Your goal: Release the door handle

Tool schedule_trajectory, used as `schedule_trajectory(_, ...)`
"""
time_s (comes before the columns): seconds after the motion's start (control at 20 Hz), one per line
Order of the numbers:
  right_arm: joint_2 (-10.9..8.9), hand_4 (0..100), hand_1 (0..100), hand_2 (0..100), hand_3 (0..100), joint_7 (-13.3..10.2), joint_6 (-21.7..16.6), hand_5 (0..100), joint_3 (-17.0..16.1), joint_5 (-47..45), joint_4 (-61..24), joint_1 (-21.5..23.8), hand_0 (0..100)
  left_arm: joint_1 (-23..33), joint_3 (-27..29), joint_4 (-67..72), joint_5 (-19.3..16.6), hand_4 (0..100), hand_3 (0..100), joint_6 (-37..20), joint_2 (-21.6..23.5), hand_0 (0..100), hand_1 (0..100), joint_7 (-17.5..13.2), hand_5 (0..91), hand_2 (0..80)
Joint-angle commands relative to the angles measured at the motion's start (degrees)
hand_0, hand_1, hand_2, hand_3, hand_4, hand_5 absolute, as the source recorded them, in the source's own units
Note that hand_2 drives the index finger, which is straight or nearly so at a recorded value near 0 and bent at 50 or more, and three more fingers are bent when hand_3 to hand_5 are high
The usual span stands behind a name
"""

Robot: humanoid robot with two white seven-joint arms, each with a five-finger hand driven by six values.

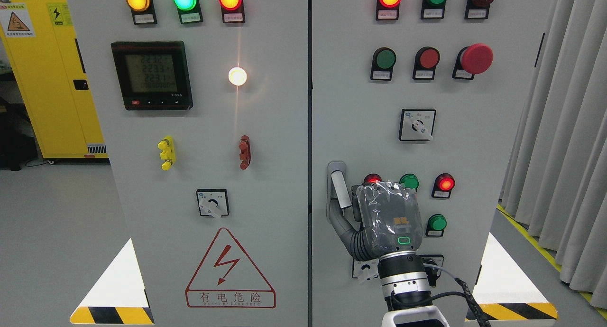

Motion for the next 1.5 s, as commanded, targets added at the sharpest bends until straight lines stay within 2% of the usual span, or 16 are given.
schedule_trajectory(0.0,-0.01,100,48,94,100,-0.01,-0.01,99,-0.38,-0.01,0.00,-0.01,60,0.00,0.00,0.00,0.00,0,0,0.05,0.00,12,56,0.00,0.0,0.0)
schedule_trajectory(1.1,-0.01,100,52,94,100,-0.09,-0.01,99,-1.26,-0.10,-0.27,-0.01,48,0.00,0.00,0.00,0.00,0,0,0.05,0.00,12,56,0.00,0.0,0.0)
schedule_trajectory(1.45,0.08,100,51,94,100,-0.18,-0.01,99,-1.26,-0.18,-0.27,-0.01,47,0.00,0.00,0.00,0.00,0,0,0.05,0.00,12,56,0.00,0.0,0.0)
